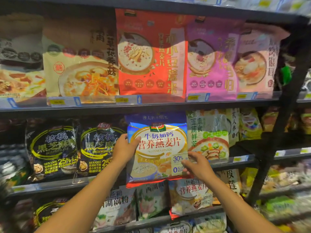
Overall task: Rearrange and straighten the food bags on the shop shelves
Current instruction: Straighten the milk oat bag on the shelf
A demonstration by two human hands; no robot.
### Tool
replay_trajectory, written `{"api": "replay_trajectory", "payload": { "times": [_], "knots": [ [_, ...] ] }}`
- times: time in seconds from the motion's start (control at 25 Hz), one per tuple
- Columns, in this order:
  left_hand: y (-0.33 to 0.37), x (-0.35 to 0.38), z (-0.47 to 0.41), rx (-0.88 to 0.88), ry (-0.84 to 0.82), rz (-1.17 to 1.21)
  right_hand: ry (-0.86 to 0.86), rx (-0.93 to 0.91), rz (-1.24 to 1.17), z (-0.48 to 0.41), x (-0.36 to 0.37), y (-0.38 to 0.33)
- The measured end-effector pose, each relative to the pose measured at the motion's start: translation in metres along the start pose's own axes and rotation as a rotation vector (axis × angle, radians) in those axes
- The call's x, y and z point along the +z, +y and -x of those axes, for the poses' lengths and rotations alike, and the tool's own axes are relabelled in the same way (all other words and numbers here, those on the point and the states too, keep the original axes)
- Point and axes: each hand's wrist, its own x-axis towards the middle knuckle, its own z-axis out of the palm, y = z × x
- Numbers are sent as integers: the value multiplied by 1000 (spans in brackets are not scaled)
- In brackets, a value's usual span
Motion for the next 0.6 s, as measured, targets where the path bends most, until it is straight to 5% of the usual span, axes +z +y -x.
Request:
{"api": "replay_trajectory", "payload": {
  "times": [0.6],
  "knots": [
    [-13, 20, -83, -115, -24, -83, 269, -19, 145, -77, 40, 2]
  ]
}}
